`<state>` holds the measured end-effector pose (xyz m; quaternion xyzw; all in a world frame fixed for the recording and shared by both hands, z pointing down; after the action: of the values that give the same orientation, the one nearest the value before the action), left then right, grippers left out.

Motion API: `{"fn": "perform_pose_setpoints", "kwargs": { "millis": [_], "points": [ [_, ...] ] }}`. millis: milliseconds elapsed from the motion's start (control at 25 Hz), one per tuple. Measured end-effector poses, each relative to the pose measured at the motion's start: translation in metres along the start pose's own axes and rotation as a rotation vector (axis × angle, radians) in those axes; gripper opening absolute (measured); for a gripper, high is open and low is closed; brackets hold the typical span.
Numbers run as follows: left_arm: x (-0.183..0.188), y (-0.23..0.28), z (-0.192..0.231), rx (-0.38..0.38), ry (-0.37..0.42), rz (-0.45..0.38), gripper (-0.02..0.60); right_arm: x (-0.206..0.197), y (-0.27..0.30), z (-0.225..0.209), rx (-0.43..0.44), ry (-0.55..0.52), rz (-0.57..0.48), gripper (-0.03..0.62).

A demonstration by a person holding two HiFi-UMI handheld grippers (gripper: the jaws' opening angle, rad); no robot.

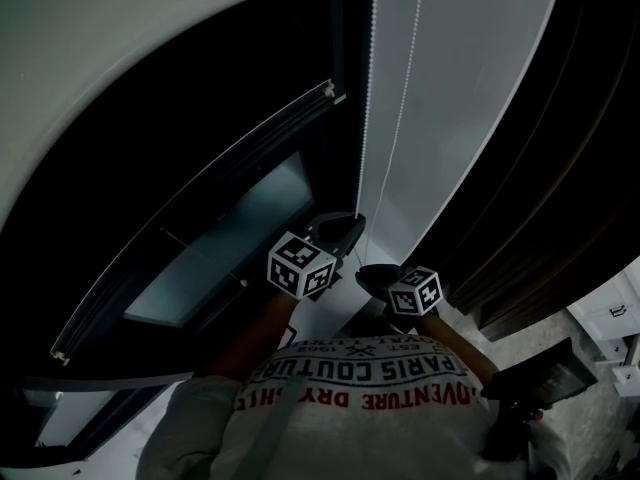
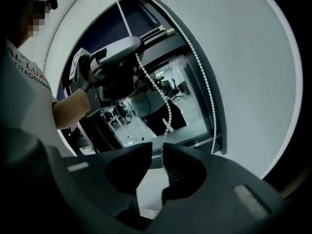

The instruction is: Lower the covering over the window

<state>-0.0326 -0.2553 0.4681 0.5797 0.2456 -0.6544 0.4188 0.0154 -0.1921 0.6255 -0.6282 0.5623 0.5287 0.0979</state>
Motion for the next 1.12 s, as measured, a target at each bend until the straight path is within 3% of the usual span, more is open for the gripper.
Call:
{"fn": "perform_pose_setpoints", "kwargs": {
  "millis": [200, 360, 600, 800, 1120],
  "points": [
    [-0.037, 0.003, 0.011, 0.029, -0.052, 0.043, 0.021, 0.005, -0.008, -0.005, -0.014, -0.005, 0.006, 0.104],
    [-0.045, 0.005, 0.015, 0.039, -0.056, 0.035, 0.022, 0.022, -0.021, -0.012, -0.052, -0.043, -0.019, 0.135],
    [-0.044, 0.006, 0.016, 0.037, -0.053, 0.037, 0.021, 0.08, -0.046, -0.009, -0.114, -0.271, -0.028, 0.195],
    [-0.041, 0.005, 0.015, 0.041, -0.052, 0.037, 0.022, 0.162, -0.074, 0.02, -0.118, -0.448, -0.128, 0.195],
    [-0.039, 0.007, 0.011, 0.033, -0.049, 0.04, 0.023, 0.225, -0.094, 0.057, -0.125, -0.703, -0.094, 0.193]
  ]
}}
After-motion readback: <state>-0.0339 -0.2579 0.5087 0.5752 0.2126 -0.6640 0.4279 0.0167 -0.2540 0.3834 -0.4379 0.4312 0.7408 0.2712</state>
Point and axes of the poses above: the fingertips, and each gripper's own axes: y forward along the fingers, z to its left, x out of its top, the point moved 3 cm from there along -y, backward along the fingers, and after that the axes turned 6 degrees about -x, right-handed, at the moved point
